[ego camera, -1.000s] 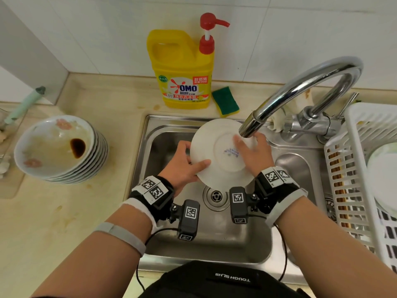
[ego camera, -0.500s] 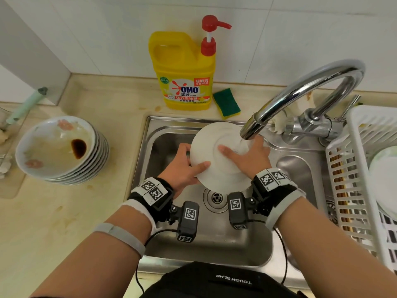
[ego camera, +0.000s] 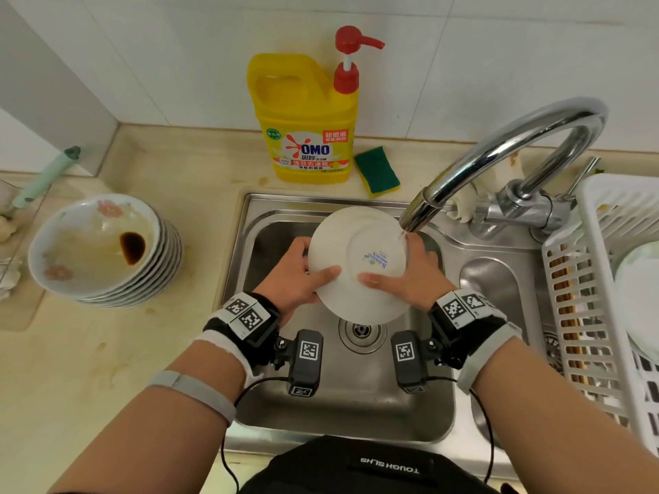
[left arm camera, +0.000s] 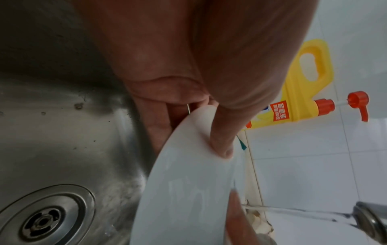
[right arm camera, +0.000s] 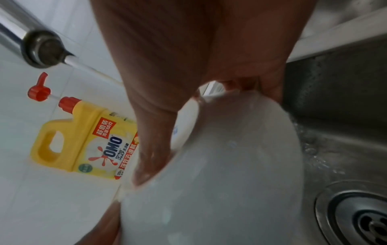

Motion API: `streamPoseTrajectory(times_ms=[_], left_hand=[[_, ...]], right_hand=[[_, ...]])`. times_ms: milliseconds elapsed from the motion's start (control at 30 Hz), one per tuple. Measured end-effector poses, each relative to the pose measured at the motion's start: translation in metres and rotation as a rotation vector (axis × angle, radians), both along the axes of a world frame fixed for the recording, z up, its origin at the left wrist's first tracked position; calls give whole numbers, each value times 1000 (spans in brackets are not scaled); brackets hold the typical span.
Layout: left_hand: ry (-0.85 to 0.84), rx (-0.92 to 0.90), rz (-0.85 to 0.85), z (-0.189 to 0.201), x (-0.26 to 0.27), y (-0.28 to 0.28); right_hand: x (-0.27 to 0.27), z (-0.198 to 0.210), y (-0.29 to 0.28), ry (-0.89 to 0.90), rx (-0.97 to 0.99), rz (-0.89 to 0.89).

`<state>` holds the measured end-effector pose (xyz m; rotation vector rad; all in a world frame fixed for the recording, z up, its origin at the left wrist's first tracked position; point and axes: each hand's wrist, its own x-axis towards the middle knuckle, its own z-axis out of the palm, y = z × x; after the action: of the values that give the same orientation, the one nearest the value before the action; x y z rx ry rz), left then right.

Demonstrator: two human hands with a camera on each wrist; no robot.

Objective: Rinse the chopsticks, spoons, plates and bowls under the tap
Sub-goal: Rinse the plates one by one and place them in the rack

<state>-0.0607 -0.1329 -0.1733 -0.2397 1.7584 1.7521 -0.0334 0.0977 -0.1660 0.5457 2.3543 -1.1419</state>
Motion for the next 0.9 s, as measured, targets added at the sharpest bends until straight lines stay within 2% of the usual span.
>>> streamPoseTrajectory(times_ms=[233,400,533,667,767,833,900], left_hand=[[53,-22,-60,-1,5,8],[97,-86,-142,3,-3,4],[46,-50,-84,3,-3,0],[-9,-1,28,2,-1,-3],[-29,12,49,2,1,-3],[-30,19,29,3,3,-2],[-21,18,4,4,5,2]], right_hand=[[-17,2,-14,19,76,-256],[-19,-4,-2,87,-44,-361],[-14,-10,8,153,-121,-316],[-8,-6,14,143,-165,-123],[-10,-3,14,92,-68,42],[-13,-5,11,122,56,127],[-15,-3,6,125,128,122]])
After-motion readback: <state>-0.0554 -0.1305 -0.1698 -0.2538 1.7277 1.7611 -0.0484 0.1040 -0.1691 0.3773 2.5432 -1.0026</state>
